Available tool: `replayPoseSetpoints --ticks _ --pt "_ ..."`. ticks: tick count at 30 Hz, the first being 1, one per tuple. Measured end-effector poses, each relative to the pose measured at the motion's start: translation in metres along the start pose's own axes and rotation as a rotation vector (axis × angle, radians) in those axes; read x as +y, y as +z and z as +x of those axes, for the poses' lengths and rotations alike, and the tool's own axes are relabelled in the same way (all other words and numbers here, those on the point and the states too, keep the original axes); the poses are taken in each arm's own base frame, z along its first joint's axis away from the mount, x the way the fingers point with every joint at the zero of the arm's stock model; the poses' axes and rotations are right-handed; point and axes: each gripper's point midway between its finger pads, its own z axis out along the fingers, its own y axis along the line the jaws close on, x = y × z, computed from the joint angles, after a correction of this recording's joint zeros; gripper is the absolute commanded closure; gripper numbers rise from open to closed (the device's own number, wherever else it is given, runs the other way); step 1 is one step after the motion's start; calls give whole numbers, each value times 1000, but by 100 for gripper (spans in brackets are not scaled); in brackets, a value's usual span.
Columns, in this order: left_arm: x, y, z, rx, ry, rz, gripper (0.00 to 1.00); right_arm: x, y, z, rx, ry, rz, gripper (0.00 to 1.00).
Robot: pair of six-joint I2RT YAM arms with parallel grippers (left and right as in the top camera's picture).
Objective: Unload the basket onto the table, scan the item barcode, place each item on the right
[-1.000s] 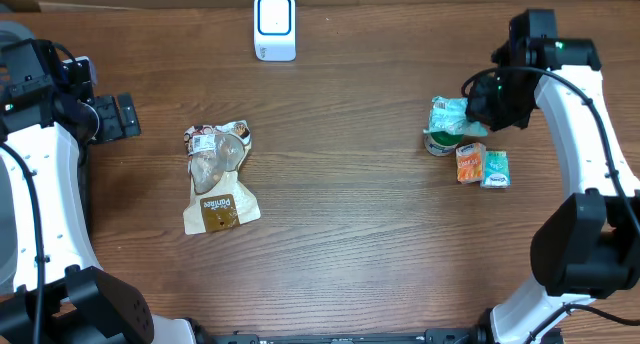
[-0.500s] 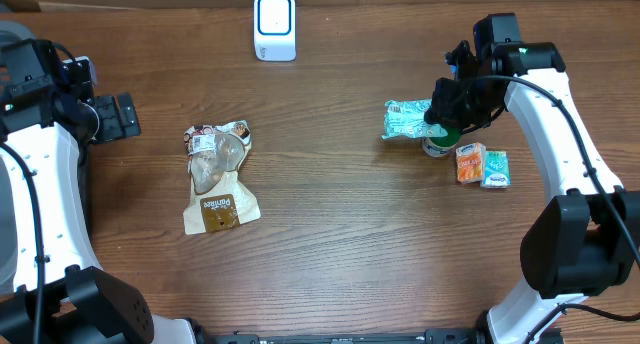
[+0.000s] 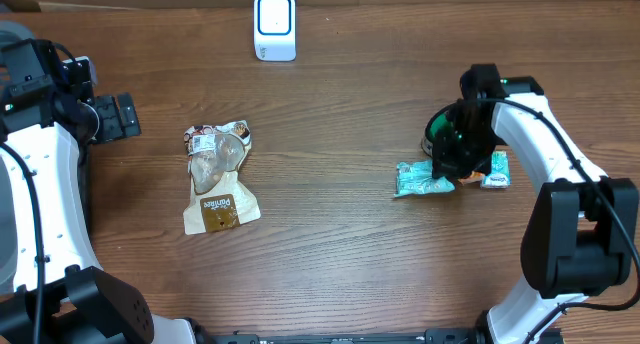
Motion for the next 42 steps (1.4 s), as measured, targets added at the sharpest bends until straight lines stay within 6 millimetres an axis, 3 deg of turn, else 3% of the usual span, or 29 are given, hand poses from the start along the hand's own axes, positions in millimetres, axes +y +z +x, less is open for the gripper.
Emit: replayPoseSetpoints --ticks 4,6,11,16,19,21,25,30,33,37,42 --pt "0 0 0 0 0 0 0 -16 -3 -18 -65 56 10 62" --pt "0 0 0 0 0 0 1 -27 -6 -27 -95 91 10 55" --pt "0 0 0 0 0 0 0 -45 -15 -22 -65 167 11 54" --pt "0 0 0 0 0 0 1 -20 -48 -24 -60 126 -86 51" --pt "0 0 0 0 0 0 0 15 -73 -35 -111 41 -188 42" --pt "0 0 0 0 0 0 0 45 -79 -36 -131 -32 -251 39" --pt "0 0 0 0 0 0 0 109 -76 -35 -180 -210 -336 36" --pt "0 0 0 0 0 0 1 195 -74 -31 -293 -409 -428 22" --pt "0 0 0 0 0 0 0 244 -72 -26 -354 -476 -490 18" --pt "0 0 0 0 0 0 1 299 -46 -14 -349 -512 -560 18" --pt "0 0 0 0 0 0 0 336 5 -3 -295 -514 -585 18"
